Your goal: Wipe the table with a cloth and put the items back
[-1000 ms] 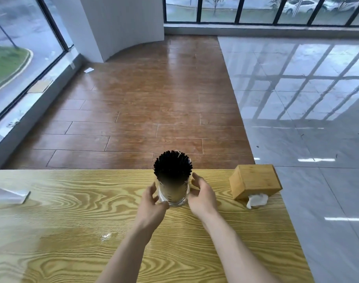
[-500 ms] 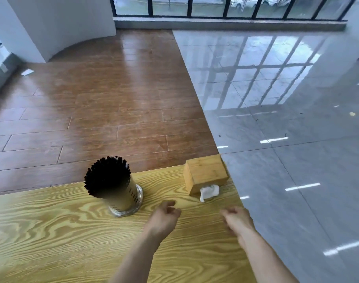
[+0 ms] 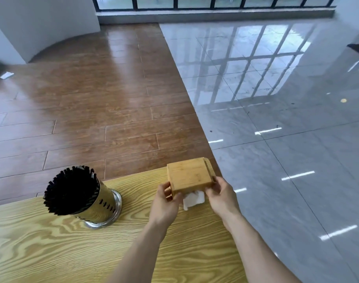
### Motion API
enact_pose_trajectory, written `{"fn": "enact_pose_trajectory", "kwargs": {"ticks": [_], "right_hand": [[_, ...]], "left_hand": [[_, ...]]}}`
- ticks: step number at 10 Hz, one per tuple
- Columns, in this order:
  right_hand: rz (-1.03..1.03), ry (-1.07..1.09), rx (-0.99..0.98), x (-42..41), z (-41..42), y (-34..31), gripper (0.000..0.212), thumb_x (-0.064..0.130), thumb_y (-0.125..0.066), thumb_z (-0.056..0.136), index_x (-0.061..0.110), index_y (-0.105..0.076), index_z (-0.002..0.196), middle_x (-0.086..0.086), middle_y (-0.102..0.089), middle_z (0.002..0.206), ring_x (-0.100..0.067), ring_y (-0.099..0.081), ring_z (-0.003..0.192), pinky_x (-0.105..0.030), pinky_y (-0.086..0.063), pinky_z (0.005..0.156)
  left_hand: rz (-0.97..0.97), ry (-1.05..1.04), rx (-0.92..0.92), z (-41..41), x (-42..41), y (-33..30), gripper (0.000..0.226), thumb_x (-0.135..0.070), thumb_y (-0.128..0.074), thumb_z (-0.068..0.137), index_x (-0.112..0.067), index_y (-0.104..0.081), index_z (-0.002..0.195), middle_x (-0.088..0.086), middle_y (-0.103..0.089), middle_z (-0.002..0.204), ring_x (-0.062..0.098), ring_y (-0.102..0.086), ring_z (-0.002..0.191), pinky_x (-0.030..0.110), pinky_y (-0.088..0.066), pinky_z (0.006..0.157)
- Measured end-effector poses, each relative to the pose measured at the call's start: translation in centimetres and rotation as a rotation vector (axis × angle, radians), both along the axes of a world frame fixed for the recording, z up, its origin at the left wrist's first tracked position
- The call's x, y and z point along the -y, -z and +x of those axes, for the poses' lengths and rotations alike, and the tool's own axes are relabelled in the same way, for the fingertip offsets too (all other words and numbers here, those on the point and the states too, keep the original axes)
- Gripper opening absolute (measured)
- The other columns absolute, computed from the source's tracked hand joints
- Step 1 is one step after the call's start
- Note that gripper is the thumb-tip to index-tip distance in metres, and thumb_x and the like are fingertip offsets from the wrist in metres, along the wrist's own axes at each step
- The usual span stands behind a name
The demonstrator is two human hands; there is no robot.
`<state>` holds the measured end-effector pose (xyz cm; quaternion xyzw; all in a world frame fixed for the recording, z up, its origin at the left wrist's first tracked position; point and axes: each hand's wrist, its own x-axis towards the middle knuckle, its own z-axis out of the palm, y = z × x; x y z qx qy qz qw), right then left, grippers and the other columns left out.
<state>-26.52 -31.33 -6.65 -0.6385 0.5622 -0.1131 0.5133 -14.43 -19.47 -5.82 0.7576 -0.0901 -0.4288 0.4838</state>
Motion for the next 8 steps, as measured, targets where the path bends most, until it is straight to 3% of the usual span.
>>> {"fn": "enact_pose_trajectory", "kwargs": {"ticks": [1,2,3,4,6,7,8], "right_hand": [[-0.076,0.069,0.027,0.6,0.0,-0.9,0.009,0.030,-0.065,0.094,0.027,-0.064,0.103,0.016,-0.070,0.094,-0.009,-0.067,0.093,-0.033,-0.055,0.085],[-0.119,0.130,0.038,1.1,0.4,-1.0,0.021,0.031,-0.065,0.094,0.023,-0.068,0.113,0.010,-0.070,0.099,-0.012,-0.067,0.097,-0.032,-0.055,0.087],[-0.057,0.090,0.027,1.1,0.4,-0.1,0.024,0.024,-0.060,0.097,0.024,-0.071,0.119,0.007,-0.070,0.116,-0.015,-0.066,0.110,-0.029,-0.053,0.092],[0.009,0.106,0.115,0.5,0.1,0.3,0.038,0.014,-0.053,0.101,0.023,-0.060,0.137,0.014,-0.059,0.125,-0.008,-0.057,0.120,-0.021,-0.043,0.095],[0.059,0.149,0.219,-0.6,0.0,0.4,0.043,0.019,-0.049,0.104,0.026,-0.049,0.146,0.005,-0.049,0.153,-0.015,-0.046,0.139,-0.029,-0.038,0.108],[0.026,0.191,0.141,-1.5,-0.8,0.3,0.047,0.028,-0.050,0.103,0.023,-0.045,0.149,0.001,-0.047,0.155,-0.022,-0.047,0.141,-0.038,-0.040,0.111],[-0.111,0.229,-0.075,-2.8,-2.0,0.4,0.045,0.031,-0.052,0.101,0.022,-0.051,0.145,-0.006,-0.058,0.146,-0.027,-0.055,0.133,-0.046,-0.046,0.110]], "left_hand": [[0.047,-0.042,0.119,0.1,0.4,-0.3,0.028,-0.040,-0.060,0.094,-0.031,-0.061,0.121,-0.004,-0.074,0.110,0.011,-0.069,0.096,0.035,-0.056,0.082],[0.074,-0.027,0.174,0.2,1.0,-0.4,0.028,-0.035,-0.058,0.095,-0.027,-0.063,0.122,-0.003,-0.074,0.108,0.016,-0.070,0.098,0.043,-0.056,0.093],[0.061,-0.025,0.139,0.0,1.1,0.0,0.027,-0.023,-0.058,0.097,-0.027,-0.062,0.123,-0.006,-0.071,0.109,0.010,-0.067,0.097,0.036,-0.056,0.091],[0.026,-0.003,0.127,-0.5,0.6,0.8,0.035,-0.015,-0.059,0.096,-0.029,-0.059,0.128,-0.011,-0.068,0.110,0.005,-0.065,0.100,0.031,-0.054,0.090],[-0.041,0.048,0.072,-0.8,-0.3,0.9,0.050,-0.012,-0.059,0.096,-0.030,-0.050,0.143,-0.011,-0.062,0.127,0.010,-0.062,0.116,0.030,-0.053,0.097],[0.006,0.082,0.080,-0.8,-1.8,0.9,0.058,-0.022,-0.060,0.096,-0.032,-0.041,0.150,-0.009,-0.056,0.138,0.012,-0.055,0.128,0.039,-0.049,0.106],[0.107,0.145,0.222,-0.5,-3.8,0.3,0.055,-0.032,-0.058,0.097,-0.030,-0.041,0.149,-0.009,-0.053,0.146,0.012,-0.052,0.132,0.037,-0.046,0.108]]}}
